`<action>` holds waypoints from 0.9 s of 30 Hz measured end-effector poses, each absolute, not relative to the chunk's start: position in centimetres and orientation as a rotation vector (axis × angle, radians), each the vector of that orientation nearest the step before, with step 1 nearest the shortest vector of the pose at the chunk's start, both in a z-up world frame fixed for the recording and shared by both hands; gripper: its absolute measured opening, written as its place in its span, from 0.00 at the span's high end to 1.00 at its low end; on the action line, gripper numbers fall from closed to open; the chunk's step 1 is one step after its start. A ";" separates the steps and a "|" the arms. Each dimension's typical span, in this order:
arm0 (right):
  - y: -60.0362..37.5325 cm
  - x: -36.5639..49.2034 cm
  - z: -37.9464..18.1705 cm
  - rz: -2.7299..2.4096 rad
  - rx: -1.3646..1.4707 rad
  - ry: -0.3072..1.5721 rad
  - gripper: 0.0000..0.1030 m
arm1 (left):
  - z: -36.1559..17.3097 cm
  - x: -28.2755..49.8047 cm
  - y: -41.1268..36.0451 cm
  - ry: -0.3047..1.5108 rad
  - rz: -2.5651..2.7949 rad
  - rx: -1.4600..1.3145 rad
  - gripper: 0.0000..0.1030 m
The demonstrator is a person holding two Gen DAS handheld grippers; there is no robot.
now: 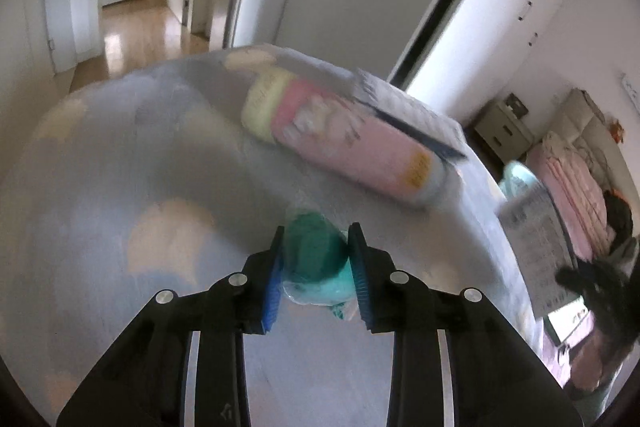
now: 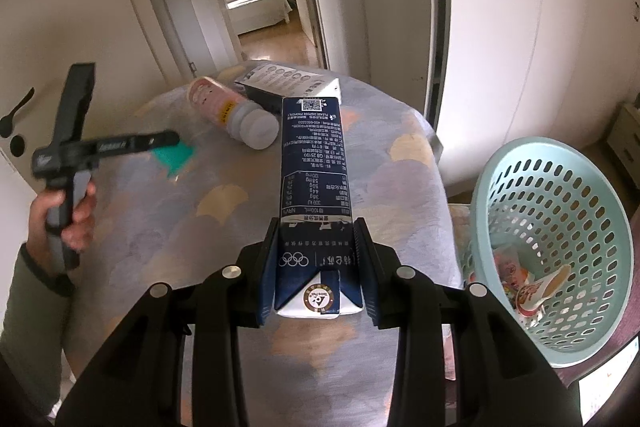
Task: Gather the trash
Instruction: 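Grasp the green packet with the left tool while the right tool holds the carton, then carry green packet and milk carton to the teal basket and release both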
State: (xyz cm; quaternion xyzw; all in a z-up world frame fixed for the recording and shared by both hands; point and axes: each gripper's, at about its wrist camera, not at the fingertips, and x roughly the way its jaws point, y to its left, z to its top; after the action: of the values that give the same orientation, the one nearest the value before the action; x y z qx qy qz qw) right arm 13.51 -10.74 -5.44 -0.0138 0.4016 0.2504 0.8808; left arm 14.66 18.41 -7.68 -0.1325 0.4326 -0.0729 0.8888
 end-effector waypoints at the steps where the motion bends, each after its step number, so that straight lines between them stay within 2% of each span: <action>1: -10.6 13.5 -5.5 0.525 -0.029 0.838 0.68 | -7.7 13.9 18.1 0.896 -0.161 -0.277 0.74; 7: -10.6 12.7 -5.0 0.530 -0.019 0.821 0.68 | -6.0 11.1 16.8 0.849 -0.205 -0.314 0.75; 14: -13.4 11.9 -2.9 0.481 0.044 0.761 0.68 | -0.8 10.0 11.5 0.728 -0.279 -0.252 0.76; 22: -20.5 11.9 -1.0 0.311 0.126 0.687 0.68 | 2.7 12.4 1.9 0.651 -0.430 -0.144 0.76; 27: -25.5 12.8 -1.0 0.157 0.151 0.687 0.68 | 2.4 15.4 -5.4 0.661 -0.494 -0.077 0.76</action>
State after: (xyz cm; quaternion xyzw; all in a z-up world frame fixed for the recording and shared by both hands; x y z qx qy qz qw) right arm 12.76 -25.55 -0.98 0.0738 0.3362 0.0769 0.9357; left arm 15.38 -5.45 2.44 -0.0374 0.3209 -0.2402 0.9154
